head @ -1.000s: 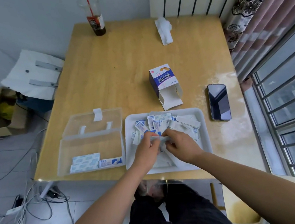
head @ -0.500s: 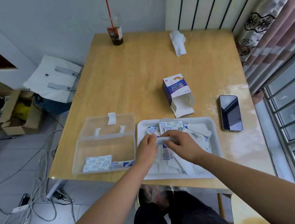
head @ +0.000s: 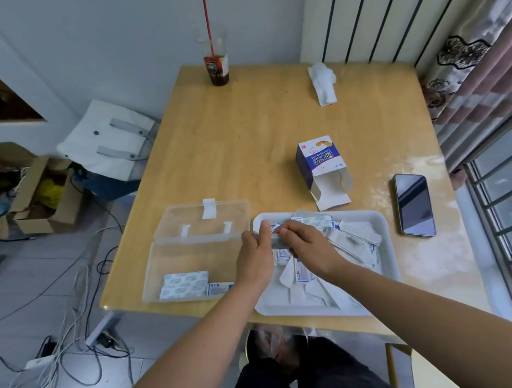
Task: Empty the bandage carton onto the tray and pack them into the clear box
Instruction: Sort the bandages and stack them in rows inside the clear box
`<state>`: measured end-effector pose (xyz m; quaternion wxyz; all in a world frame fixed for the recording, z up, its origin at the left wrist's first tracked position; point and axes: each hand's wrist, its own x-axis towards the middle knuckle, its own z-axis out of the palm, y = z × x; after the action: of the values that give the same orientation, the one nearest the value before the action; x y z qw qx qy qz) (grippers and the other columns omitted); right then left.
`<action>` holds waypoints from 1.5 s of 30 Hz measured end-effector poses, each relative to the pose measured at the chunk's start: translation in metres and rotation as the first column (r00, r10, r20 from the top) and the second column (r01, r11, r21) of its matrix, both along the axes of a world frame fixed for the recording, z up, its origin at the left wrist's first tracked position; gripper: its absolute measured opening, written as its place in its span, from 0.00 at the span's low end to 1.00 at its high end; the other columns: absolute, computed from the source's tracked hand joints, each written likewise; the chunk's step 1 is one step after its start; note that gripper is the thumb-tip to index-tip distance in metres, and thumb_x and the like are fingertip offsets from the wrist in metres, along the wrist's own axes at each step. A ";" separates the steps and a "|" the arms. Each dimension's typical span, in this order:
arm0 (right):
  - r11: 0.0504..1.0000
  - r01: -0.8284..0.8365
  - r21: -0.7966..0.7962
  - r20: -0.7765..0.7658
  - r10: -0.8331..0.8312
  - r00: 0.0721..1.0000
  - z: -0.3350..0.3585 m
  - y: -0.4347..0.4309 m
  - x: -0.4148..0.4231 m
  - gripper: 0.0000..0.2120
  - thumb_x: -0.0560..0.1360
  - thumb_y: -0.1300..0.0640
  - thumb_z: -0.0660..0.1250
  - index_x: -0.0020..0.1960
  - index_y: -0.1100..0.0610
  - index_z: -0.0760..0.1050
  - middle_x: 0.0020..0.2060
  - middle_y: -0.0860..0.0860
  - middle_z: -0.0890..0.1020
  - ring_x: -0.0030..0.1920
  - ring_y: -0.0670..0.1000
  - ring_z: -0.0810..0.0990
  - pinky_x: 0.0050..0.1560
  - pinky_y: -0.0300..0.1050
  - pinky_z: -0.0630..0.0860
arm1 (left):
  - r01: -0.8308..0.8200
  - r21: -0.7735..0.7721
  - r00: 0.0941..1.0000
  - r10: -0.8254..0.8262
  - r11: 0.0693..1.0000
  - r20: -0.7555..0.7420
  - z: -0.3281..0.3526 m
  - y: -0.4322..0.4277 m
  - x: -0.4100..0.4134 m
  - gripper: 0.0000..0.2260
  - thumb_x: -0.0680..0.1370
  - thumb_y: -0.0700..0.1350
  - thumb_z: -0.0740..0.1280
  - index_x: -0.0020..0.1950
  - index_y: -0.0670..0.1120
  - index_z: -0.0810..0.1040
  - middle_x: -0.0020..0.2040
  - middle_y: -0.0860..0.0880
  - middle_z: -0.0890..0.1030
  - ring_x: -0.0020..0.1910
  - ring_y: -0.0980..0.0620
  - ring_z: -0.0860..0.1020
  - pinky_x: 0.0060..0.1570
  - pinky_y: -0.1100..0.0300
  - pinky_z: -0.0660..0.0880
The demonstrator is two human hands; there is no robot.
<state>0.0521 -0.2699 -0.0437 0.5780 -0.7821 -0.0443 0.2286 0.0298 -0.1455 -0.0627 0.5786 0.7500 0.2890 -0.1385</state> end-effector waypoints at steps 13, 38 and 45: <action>0.996 -0.084 -0.002 -0.129 0.083 0.988 0.000 0.043 -0.001 0.11 0.77 0.60 0.56 0.53 0.56 0.77 0.34 0.48 0.74 0.32 0.46 0.69 0.36 0.39 0.67 | 0.085 0.229 0.989 -0.109 0.970 0.095 0.006 0.051 -0.017 0.08 0.82 0.49 0.53 0.53 0.44 0.64 0.35 0.46 0.70 0.34 0.48 0.69 0.37 0.54 0.65; 0.995 0.017 -0.102 -0.227 -0.040 0.973 -0.013 0.116 0.006 0.14 0.75 0.68 0.56 0.51 0.58 0.79 0.31 0.51 0.78 0.27 0.48 0.68 0.32 0.40 0.66 | 0.298 0.333 0.877 -0.394 0.894 0.273 0.004 0.134 -0.037 0.30 0.77 0.43 0.68 0.76 0.54 0.60 0.68 0.58 0.62 0.64 0.61 0.65 0.59 0.64 0.69; 0.990 -0.010 -0.141 -0.210 -0.020 0.978 -0.010 0.117 0.007 0.13 0.75 0.66 0.58 0.50 0.59 0.79 0.35 0.56 0.81 0.27 0.48 0.72 0.33 0.41 0.70 | 0.404 0.663 0.780 -0.616 0.630 0.110 0.004 0.144 -0.030 0.20 0.80 0.49 0.63 0.72 0.49 0.69 0.61 0.50 0.73 0.62 0.50 0.70 0.62 0.56 0.66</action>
<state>0.0590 -0.1531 -0.0538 0.5232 -0.7926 0.0355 0.3111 0.0001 -0.0019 -0.0591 0.2815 0.9568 -0.0105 -0.0723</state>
